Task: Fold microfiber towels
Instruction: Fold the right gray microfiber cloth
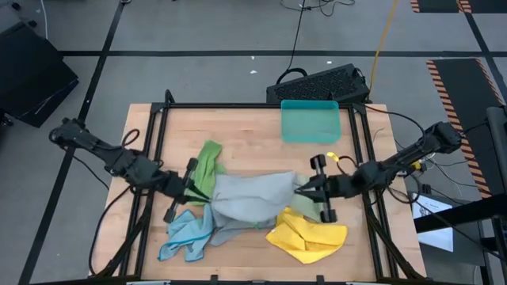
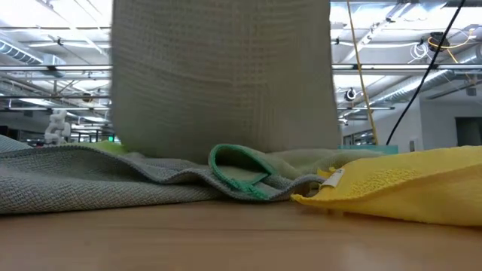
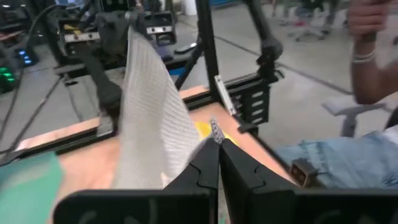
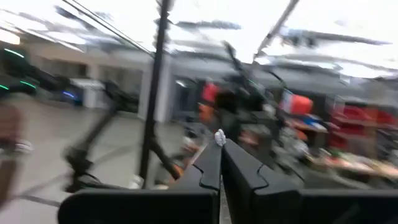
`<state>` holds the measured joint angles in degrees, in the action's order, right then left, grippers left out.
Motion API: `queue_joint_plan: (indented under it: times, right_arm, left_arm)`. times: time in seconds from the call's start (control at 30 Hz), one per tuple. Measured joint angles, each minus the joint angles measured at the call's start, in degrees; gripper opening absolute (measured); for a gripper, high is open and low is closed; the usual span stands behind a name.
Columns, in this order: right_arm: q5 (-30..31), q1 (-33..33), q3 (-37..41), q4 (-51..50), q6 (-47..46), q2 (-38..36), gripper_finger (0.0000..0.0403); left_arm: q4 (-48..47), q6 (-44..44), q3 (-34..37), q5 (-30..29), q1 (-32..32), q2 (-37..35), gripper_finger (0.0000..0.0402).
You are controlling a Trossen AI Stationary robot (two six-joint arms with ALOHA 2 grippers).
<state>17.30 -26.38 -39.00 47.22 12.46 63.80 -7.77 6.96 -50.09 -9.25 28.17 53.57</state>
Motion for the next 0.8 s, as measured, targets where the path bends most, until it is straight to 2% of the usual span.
queue_joint_plan:
  times: [0.1,0.2,0.27,0.43,0.67,0.8]
  right_arm:
    - [5.62,0.04,0.0,-0.4,-0.73,2.8,0.0]
    - [6.76,0.06,0.04,-0.57,-2.39,5.7,0.0]
    - [6.69,0.06,0.04,-0.09,-4.07,7.29,0.0]
    - [6.56,-0.34,0.04,-0.3,-8.55,11.08,0.0003]
    - [6.37,-1.29,0.07,-1.16,-13.71,13.47,0.0004]
    - [0.23,-3.57,0.07,-3.31,-18.09,13.95,0.0005]
  left_arm:
    - [-3.43,-1.79,0.0,-9.81,2.17,0.59,0.0005]
    - [-7.56,-5.76,-0.01,-18.63,3.1,1.06,0.0005]
    - [-9.98,-8.25,-0.02,-21.89,3.19,1.76,0.0009]
    - [-10.55,-9.75,-0.02,-19.25,4.44,5.05,0.0003]
    - [-10.97,-15.32,-0.02,-19.2,7.84,11.49,0.0009]
    - [-10.59,-19.07,-0.02,-18.11,10.87,14.93,0.0005]
